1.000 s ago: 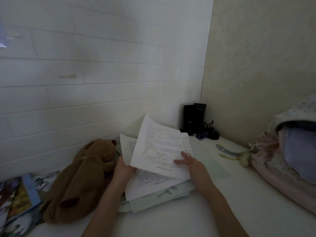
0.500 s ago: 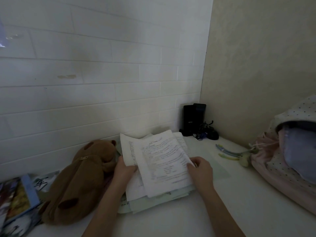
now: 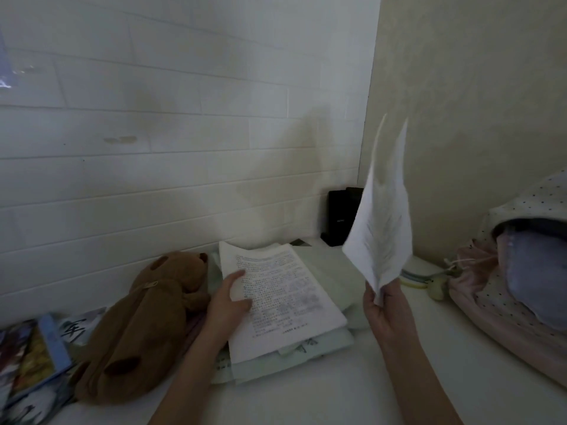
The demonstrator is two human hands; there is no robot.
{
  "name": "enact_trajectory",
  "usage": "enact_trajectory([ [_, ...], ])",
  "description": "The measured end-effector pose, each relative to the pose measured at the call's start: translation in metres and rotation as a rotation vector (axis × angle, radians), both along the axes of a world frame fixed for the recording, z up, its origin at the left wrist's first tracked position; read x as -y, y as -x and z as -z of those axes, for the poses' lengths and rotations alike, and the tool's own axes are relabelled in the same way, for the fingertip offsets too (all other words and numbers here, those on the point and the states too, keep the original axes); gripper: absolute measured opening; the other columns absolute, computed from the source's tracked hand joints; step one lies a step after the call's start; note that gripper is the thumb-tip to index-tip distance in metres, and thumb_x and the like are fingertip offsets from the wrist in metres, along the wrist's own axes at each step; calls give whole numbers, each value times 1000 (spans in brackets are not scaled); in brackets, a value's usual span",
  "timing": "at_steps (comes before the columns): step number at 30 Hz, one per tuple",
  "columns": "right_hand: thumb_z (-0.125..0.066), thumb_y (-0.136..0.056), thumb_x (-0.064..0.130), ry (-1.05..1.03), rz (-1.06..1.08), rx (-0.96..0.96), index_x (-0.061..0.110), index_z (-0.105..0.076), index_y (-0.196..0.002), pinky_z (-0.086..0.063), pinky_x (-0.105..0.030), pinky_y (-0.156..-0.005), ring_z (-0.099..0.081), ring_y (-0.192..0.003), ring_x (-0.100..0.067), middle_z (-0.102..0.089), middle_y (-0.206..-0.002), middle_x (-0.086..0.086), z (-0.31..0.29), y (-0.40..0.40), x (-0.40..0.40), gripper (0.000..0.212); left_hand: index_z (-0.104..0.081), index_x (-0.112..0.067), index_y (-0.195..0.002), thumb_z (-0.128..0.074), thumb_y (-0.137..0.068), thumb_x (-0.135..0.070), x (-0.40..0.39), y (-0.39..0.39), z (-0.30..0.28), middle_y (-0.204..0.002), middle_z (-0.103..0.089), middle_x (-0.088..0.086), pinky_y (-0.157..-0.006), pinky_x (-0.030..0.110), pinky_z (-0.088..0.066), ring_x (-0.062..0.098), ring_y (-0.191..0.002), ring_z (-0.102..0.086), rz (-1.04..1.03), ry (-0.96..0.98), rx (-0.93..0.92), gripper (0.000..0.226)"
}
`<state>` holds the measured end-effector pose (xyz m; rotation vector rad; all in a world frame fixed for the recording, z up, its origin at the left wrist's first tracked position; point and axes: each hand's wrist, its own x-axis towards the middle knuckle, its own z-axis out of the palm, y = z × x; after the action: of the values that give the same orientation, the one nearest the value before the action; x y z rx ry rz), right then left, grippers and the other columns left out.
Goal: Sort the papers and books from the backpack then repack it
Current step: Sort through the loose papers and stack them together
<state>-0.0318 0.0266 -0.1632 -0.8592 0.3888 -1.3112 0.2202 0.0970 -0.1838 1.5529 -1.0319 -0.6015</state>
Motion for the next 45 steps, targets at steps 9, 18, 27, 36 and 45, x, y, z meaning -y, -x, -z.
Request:
enact_trajectory([
  [9,-55,-84,-3,436,188,-1116,22,-69,-108,-39,-3,-85,-57,-108,-5,-63,-116,7,24,-48,-1,37,-65,-8,-90,-53,-94,-30,4,1,-20,-87,-68,15,-61,33,-49,26,-71,-62,-4,-77,-651,25],
  [18,-57,-88,16,-193,832,-1078,9,-44,-126,-38,-45,-96,-40,-123,-37,-44,-135,-17,12,-16,11,41,-43,-7,-136,-53,-85,13,-1,-15,-8,-129,-55,14,-81,33,-47,26,-104,-56,-212,192,-436,56],
  [27,-66,-81,6,-589,508,-380,17,-29,-132,-51,-45,-80,-39,-103,-26,-29,-141,-15,-1,-19,0,64,-42,-14,-140,-54,-88,8,3,-21,-10,-130,-55,6,-73,24,-49,17,-95,-60,-53,253,-521,58],
  [36,-69,-83,19,-341,224,-458,10,-66,-99,-54,-36,-72,-64,-86,-23,-69,-96,-10,19,-46,-1,18,-35,-22,-144,-53,-85,15,9,-16,2,-137,-51,9,-90,39,-48,30,-116,-54,-120,227,-598,72],
  [45,-45,-97,12,-74,1004,-770,-6,-57,-88,-38,-33,-75,-56,-85,-31,-57,-86,-18,18,-12,15,24,-31,-21,-145,-49,-83,18,7,-18,5,-134,-50,4,-93,33,-44,21,-116,-50,-139,235,-381,76],
])
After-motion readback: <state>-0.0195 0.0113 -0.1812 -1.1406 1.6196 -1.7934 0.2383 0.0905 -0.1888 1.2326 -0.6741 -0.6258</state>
